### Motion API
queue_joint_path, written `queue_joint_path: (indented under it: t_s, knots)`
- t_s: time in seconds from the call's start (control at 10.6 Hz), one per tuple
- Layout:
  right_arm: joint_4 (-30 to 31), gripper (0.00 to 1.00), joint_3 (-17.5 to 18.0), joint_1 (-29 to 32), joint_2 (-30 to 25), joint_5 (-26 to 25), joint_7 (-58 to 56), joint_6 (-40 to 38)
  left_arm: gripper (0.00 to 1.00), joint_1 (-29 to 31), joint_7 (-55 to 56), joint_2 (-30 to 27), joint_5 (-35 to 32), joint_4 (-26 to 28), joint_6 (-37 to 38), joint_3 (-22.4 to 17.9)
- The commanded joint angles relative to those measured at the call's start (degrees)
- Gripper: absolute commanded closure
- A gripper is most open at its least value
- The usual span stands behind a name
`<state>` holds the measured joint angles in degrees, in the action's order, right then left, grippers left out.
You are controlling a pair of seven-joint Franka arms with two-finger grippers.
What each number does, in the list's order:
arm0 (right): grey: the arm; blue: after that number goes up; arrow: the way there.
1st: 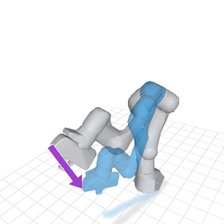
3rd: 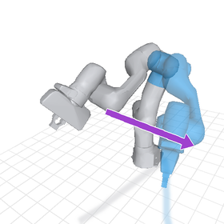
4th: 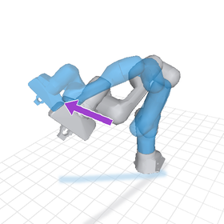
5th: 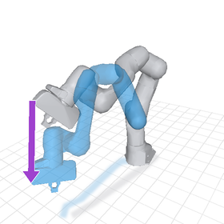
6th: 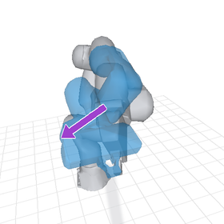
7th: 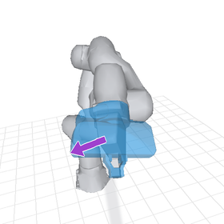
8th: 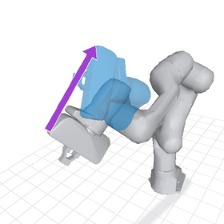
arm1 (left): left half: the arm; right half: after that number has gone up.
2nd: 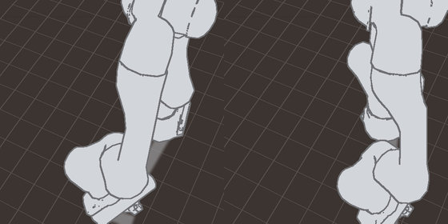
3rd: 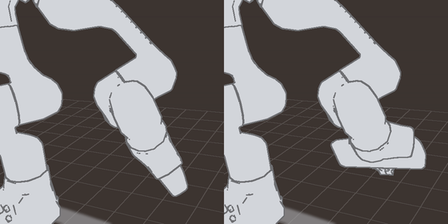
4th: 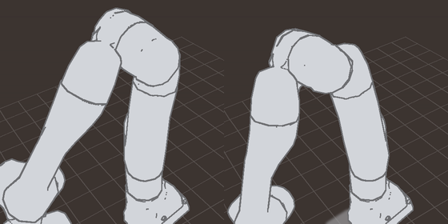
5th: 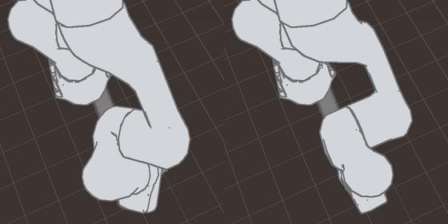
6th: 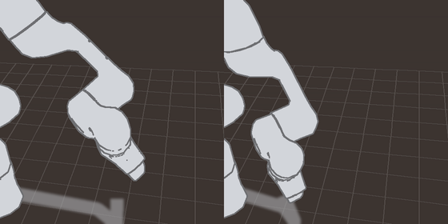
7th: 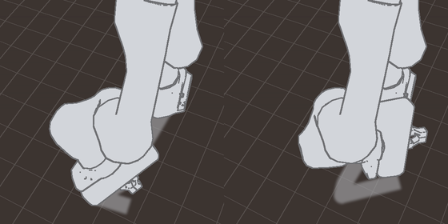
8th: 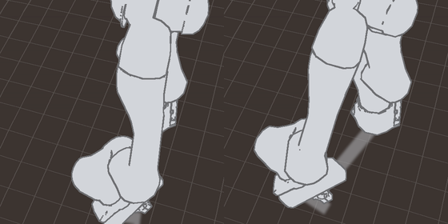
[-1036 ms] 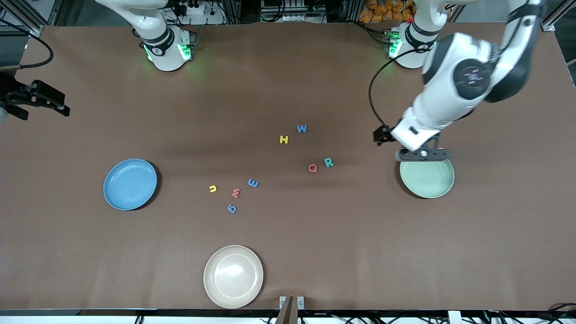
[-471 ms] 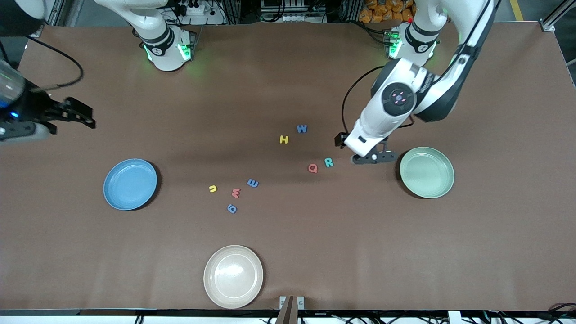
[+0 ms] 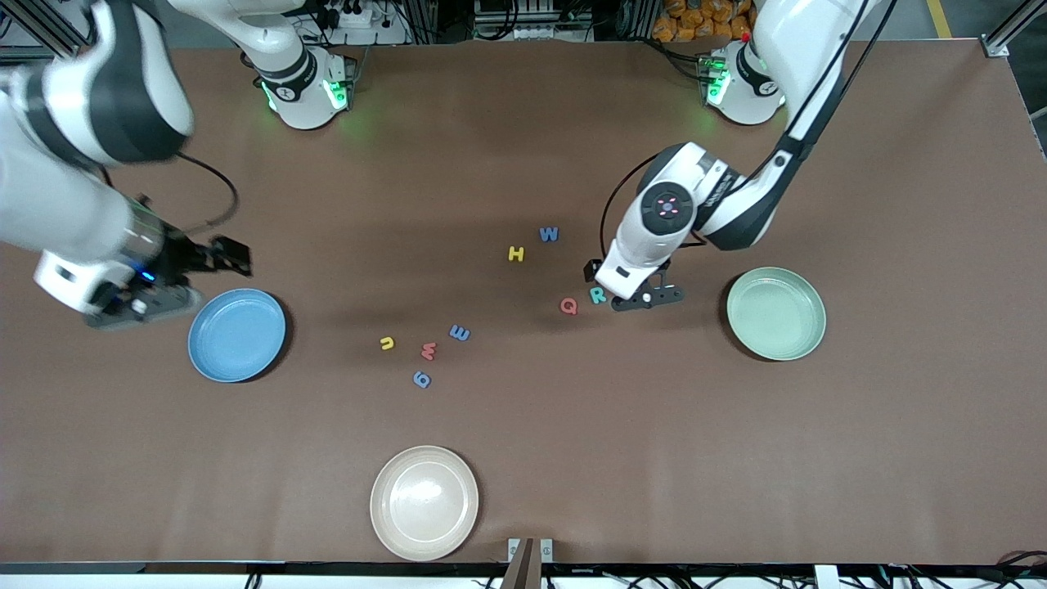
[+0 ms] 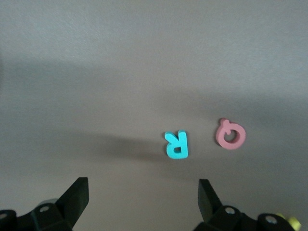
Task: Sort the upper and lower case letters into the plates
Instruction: 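Lower and grasp the cyan R with the left gripper while the right gripper descends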
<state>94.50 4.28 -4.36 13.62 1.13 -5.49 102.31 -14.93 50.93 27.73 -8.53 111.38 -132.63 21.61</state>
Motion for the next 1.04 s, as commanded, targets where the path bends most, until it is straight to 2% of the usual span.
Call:
queue_joint_path:
  t_s: [0.0, 0.28, 0.47, 0.66, 0.75, 0.94]
  knots:
    - [-0.63, 0.00, -0.23, -3.01, 6.66, 1.42, 4.22, 5.77, 0.00, -0.72, 4.08, 2.94, -3.07, -1.07, -2.45, 0.01]
    - [-0.90, 0.00, -0.32, -9.95, 12.20, 0.55, 17.16, 11.14, 0.02, -0.89, 5.40, 6.10, -3.16, -1.16, -6.06, -0.17]
    - [-0.72, 0.00, -0.50, -11.63, 17.46, 0.37, 18.14, 15.88, 0.05, -1.42, 7.59, 7.60, -6.65, -1.25, -6.68, -0.43]
    - [-0.55, 0.00, -0.50, -11.55, 20.73, 0.28, 18.33, 19.50, 0.13, -1.51, 10.84, 9.01, -10.09, -2.21, -6.68, -0.34]
    - [0.50, 0.00, -0.58, -11.99, 21.18, 0.28, 18.59, 21.51, 0.20, -1.51, 11.03, 9.53, -10.19, -2.65, -6.68, -0.34]
    - [6.81, 0.00, -0.58, -12.08, 20.57, 0.10, 18.59, 30.89, 0.48, -1.42, 11.03, 9.63, -10.19, -2.74, -6.68, -0.34]
